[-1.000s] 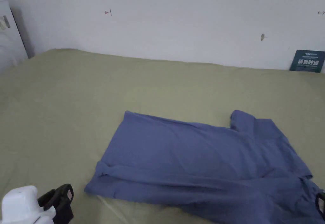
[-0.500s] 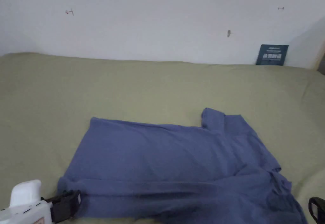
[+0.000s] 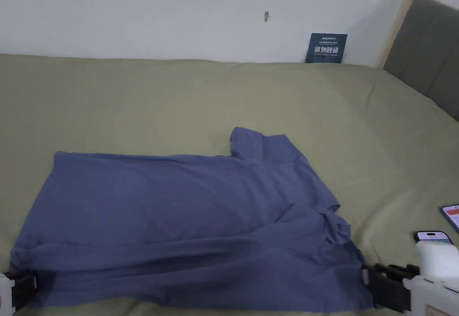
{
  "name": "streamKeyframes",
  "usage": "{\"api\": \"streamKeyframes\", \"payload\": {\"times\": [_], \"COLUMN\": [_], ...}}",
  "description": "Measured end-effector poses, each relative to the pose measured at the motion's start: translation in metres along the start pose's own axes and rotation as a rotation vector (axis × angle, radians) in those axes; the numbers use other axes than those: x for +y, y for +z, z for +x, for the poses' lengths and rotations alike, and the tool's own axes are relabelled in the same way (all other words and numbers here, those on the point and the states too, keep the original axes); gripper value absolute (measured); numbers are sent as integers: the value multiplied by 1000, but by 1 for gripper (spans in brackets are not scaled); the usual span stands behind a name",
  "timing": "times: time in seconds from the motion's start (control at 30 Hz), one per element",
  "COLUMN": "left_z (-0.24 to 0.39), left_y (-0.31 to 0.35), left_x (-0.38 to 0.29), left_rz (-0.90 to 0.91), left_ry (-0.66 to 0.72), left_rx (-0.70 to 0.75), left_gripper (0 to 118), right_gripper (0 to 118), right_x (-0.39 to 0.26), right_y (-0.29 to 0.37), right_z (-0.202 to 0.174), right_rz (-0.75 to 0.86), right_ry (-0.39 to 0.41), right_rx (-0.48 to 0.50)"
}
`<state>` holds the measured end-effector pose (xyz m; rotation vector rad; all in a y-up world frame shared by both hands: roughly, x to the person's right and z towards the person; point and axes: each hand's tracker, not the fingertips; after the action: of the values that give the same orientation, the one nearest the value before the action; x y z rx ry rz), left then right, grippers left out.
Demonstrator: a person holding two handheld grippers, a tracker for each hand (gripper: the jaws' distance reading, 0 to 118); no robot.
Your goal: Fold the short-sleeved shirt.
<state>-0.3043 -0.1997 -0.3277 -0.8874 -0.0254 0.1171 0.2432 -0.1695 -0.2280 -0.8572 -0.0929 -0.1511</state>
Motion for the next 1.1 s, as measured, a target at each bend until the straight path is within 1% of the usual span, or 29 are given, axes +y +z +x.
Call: {"api": "streamKeyframes", "payload": {"times": [0.03, 0.07, 0.13, 0.2, 0.23, 0.27, 0.3, 0.33, 0.37, 0.43, 0.53, 0.67, 0.77, 0.83, 0.93, 0.97, 1.03, 1.1], "left_z": [0, -1, -5, -11, -13, -16, -18, -20, -20, -24, -29, -37, -43, -48, -57, -59, -61, -64], "left_y": [3, 6, 11, 13, 15, 12, 12, 15, 17, 20, 27, 44, 63, 78, 103, 109, 119, 120], "left_x": [1, 3, 3, 0, 1, -2, -3, -4, -5, -8, -10, -15, -18, -21, -33, -38, -54, -71], "left_rz": [5, 5, 12, 20, 13, 8, 6, 6, 6, 14, -2, 1, 6, 8, 2, -8, -27, -62], "left_ry": [-2, 8, 44, 68, 73, 81, 88, 91, 96, 102, 115, 121, 152, 149, 145, 147, 149, 131], "left_rx": [-1, -12, -34, -65, -75, -83, -94, -103, -106, -123, -157, -185, -219, -211, -217, -220, -219, -213], "left_gripper": [11, 11, 11, 11, 11, 11, 11, 11, 11, 11, 11, 11, 11, 11, 11, 11, 11, 11], "right_gripper": [79, 73, 72, 68, 56, 22, 7, 6, 6, 5, 5, 5, 5, 5, 5, 5, 5, 5], "right_x": [2, 2, 0, -5, -6, -8, -10, -15, -18, -23, -28, -30, -27, -26, -29, -31, -40, -49], "right_y": [-17, -27, -44, -52, -54, -55, -52, -41, -37, -25, -17, -3, 10, 21, 38, 41, 45, 41], "right_z": [-1, -2, -13, -21, -23, -26, -28, -30, -30, -26, -15, -6, -3, 1, 10, 12, 17, 23], "right_rz": [-97, -118, -123, -119, -124, -129, -111, -54, -37, -31, -15, -12, -15, -28, -49, -61, -83, -145], "right_ry": [12, 23, 114, 173, 211, 233, 254, 248, 247, 247, 221, 207, 218, 236, 247, 250, 272, 296], "right_rx": [17, 11, 4, -4, -9, -37, -53, -45, -35, -22, 27, 63, 80, 96, 143, 162, 170, 176]}}
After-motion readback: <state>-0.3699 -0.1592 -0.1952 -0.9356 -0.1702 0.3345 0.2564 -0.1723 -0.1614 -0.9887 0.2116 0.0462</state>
